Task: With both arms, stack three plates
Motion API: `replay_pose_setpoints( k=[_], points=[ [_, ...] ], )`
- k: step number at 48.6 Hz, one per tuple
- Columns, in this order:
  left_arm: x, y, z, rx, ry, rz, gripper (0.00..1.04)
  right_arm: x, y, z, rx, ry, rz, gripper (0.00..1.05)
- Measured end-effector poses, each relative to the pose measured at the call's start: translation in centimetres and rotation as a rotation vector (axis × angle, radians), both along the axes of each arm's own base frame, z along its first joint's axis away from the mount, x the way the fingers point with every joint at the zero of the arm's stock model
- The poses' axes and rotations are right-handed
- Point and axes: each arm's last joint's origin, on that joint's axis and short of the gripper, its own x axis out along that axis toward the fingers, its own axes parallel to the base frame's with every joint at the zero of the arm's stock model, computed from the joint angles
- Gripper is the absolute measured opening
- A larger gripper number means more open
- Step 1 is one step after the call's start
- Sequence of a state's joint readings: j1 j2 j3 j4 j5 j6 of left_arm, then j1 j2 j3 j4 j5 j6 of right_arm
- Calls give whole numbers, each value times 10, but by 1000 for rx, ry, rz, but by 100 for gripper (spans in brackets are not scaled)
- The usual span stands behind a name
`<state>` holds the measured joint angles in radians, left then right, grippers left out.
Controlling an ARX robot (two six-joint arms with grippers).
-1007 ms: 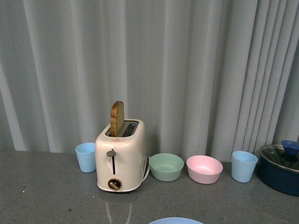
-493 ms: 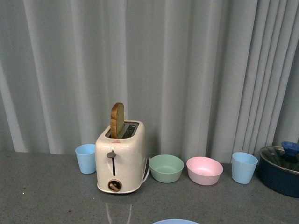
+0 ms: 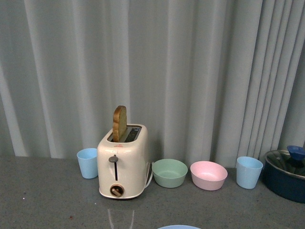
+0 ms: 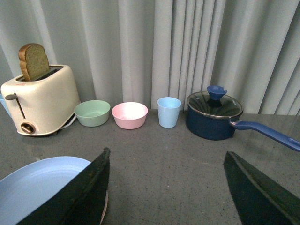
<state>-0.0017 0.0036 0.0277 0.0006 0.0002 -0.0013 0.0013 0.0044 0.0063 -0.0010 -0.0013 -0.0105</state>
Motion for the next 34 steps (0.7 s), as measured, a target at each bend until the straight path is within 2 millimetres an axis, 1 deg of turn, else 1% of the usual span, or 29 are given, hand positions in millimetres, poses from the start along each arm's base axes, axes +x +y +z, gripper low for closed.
replay_pose_setpoints(
  k=[4, 6, 8, 12, 34],
  points=[
    [0, 0, 0, 0, 0, 0, 98, 0, 0, 0, 0, 0, 0, 86],
    [0, 0, 0, 0, 0, 0, 98, 0, 0, 0, 0, 0, 0, 95],
    [0, 0, 0, 0, 0, 0, 98, 0, 0, 0, 2, 0, 0, 99],
    [0, 0, 0, 0, 0, 0, 98, 0, 0, 0, 1, 0, 0, 97],
    [0, 0, 0, 0, 0, 0, 98, 0, 0, 0, 1, 0, 0, 97]
  ],
)
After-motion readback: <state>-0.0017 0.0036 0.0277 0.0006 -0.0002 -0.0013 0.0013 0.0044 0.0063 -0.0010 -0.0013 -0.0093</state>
